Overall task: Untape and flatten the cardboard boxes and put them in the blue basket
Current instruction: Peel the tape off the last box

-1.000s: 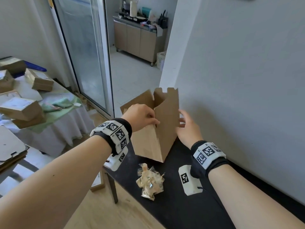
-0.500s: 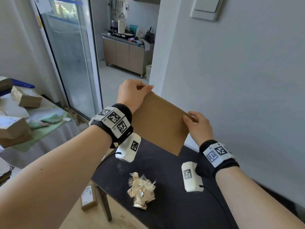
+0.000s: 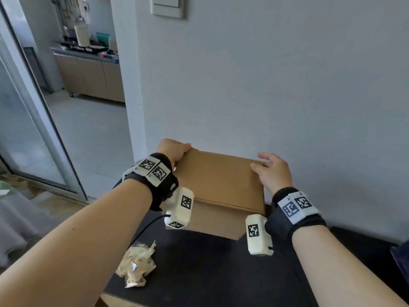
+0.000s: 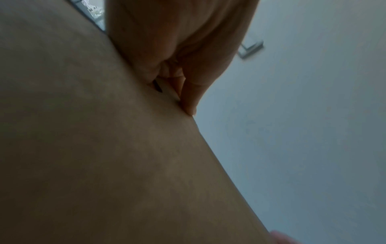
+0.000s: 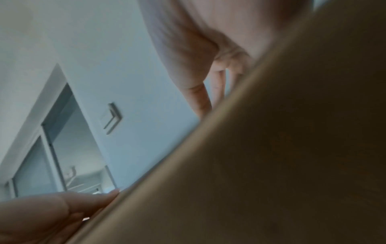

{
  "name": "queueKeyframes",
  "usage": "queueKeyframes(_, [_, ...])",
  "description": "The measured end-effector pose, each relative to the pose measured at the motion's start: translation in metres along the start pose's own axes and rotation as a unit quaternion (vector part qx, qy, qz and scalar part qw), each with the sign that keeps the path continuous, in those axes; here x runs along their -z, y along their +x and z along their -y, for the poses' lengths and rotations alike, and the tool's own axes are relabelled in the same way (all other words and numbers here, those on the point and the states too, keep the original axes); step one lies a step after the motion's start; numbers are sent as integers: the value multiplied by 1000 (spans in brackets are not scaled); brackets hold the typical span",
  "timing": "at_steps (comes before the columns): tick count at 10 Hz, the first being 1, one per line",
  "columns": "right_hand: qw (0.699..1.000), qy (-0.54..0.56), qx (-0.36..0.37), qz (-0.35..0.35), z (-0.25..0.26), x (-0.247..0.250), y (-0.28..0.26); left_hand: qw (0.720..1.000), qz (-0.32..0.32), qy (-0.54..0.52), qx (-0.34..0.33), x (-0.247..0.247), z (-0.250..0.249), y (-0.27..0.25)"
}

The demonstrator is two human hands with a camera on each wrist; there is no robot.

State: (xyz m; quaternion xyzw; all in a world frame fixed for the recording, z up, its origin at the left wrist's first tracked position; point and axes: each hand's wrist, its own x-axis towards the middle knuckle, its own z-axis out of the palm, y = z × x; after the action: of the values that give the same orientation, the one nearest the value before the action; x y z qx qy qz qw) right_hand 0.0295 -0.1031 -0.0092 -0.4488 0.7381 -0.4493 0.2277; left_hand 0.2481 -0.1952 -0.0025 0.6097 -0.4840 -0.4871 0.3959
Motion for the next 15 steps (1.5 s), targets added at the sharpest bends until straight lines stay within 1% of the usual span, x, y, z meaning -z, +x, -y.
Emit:
queueKeyframes(1, [999, -30, -33, 3, -30, 13, -1, 999, 25, 19, 13, -32, 17, 3])
queueKeyframes(2, [997, -61, -34, 20, -53, 16, -2, 997, 25, 77, -5, -51, 30, 6])
queueKeyframes(3, [994, -108, 0, 30, -59, 12, 0, 959, -22, 278, -58, -61, 36, 5])
queueKeyframes(4, [987, -156, 38, 26, -57, 8, 4, 898, -42, 405, -168, -70, 35, -3])
queueKeyframes(5, [974, -211, 84, 6, -51, 4, 5, 889, 83, 371, -254, -84, 30, -9])
queueKeyframes(6, [969, -229, 80, 49, -41, 1, 5, 868, 177, 369, -279, -102, 35, -15])
queueKeyframes(7, [974, -211, 47, 66, -40, 2, 7, 844, 151, 417, -301, -111, 43, -14])
queueKeyframes(8, [981, -176, 26, 75, -43, 1, 6, 855, 172, 397, -287, -110, 46, -11])
queueKeyframes(9, [983, -173, 23, 65, -44, -1, 5, 858, 178, 388, -286, -110, 48, -9])
queueKeyframes(11, [985, -163, 17, 59, -47, -2, 6, 861, 175, 379, -292, -110, 52, -5])
queueKeyframes(12, [988, -148, 13, 41, -48, -2, 6, 861, 174, 375, -296, -109, 54, -6])
queueKeyframes(15, [981, -184, 15, 51, -46, -3, 3, 862, 173, 373, -297, -108, 56, -9])
